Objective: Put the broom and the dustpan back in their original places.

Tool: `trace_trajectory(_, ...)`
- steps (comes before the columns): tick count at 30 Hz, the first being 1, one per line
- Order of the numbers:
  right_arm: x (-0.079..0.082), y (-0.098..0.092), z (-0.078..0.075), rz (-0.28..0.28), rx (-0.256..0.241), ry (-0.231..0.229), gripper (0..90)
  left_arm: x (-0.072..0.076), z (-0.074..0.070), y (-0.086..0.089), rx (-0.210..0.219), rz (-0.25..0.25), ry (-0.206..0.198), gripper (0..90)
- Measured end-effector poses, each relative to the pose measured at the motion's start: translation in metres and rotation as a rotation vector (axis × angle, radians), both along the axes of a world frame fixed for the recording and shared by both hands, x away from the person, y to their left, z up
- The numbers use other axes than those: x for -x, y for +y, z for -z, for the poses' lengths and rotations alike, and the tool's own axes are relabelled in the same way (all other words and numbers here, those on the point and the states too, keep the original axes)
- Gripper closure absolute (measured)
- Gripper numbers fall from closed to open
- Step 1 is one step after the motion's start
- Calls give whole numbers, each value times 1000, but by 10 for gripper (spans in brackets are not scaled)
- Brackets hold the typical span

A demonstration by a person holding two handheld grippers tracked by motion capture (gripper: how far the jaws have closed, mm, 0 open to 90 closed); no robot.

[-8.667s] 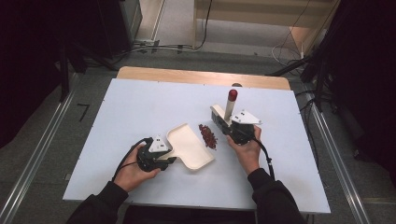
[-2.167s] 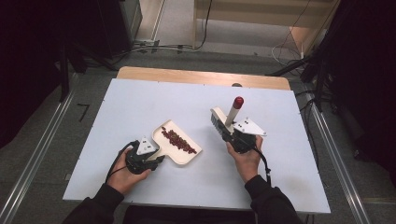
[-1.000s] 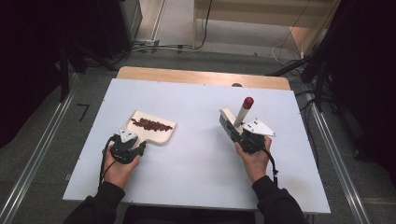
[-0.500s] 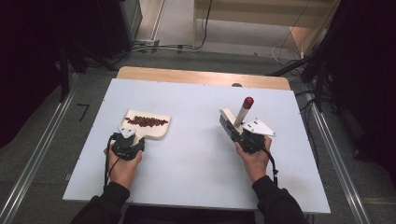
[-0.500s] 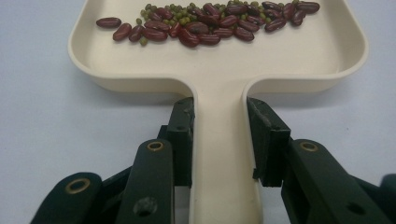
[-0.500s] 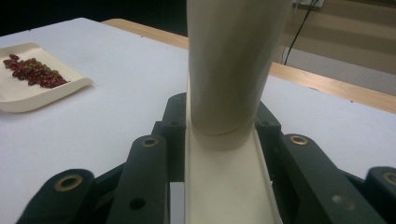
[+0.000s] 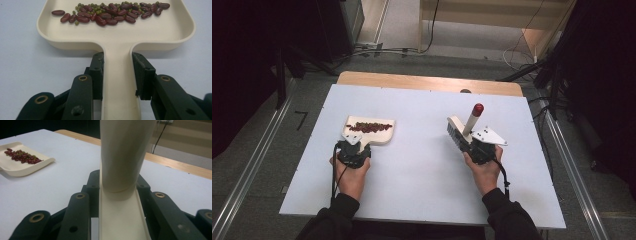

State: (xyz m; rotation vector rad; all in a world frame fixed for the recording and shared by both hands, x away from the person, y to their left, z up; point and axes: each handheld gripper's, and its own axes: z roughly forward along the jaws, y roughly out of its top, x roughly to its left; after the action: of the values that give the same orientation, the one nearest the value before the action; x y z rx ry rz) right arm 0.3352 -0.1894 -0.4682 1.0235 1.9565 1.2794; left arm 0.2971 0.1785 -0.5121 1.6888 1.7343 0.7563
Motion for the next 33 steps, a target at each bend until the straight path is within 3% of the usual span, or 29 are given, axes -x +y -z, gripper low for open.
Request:
trace_trajectory(12,0,-1,-1,-2,-2,-1,642,-1,2,-5,11,-16,-17,647)
trace_trajectory(22,0,-4,-2,1,-13,2,642,2,1,-5,22,22,-16,492)
trace_trajectory(29,0,-16,-2,-14,-46,27,642,14,-11,-2,20,64,-64,434)
trace_trajectory(33,1,-23,-2,-48,-79,62,642,21,-19,2,43,80,-90,422)
